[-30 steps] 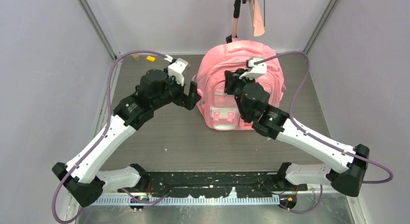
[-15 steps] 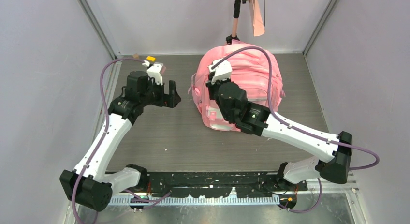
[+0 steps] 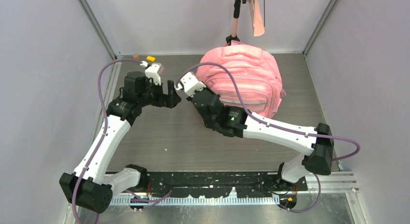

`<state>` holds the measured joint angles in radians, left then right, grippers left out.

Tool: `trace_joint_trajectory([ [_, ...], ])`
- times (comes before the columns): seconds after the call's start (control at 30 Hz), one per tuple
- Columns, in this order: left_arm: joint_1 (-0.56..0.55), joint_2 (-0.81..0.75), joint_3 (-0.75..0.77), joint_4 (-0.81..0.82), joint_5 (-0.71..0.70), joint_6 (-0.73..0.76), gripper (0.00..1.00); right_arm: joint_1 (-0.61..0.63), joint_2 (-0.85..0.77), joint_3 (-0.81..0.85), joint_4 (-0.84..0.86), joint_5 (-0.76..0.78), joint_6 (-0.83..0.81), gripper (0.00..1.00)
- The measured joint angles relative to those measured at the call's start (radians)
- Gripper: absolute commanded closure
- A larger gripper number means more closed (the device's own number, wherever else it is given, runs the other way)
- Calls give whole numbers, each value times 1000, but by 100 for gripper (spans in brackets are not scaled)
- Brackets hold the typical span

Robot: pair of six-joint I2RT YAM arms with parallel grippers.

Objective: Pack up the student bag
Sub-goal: Zip the student bag at the center of the board.

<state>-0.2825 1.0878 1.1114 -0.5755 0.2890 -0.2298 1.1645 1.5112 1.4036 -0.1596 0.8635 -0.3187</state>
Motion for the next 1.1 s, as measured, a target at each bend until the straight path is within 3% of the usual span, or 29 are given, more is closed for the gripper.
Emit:
trace_joint_trajectory([
  [0.13,10,0,-2,1,2,-4,6,27,32,-3,-8,39,-38,99],
  [0.53,31,0,-25,3,2,-31,5,43,67,-76,77,109,-58,84],
  [0.8,35,-4,-47,20,-10,-33,4,45,84,-101,152,128,-72,81],
  [0.93,35,-18,-64,25,-28,-33,3,45,84,-103,155,101,-61,70],
  [1.1,35,-36,-68,29,-45,-33,3,44,80,-104,87,-11,10,41],
])
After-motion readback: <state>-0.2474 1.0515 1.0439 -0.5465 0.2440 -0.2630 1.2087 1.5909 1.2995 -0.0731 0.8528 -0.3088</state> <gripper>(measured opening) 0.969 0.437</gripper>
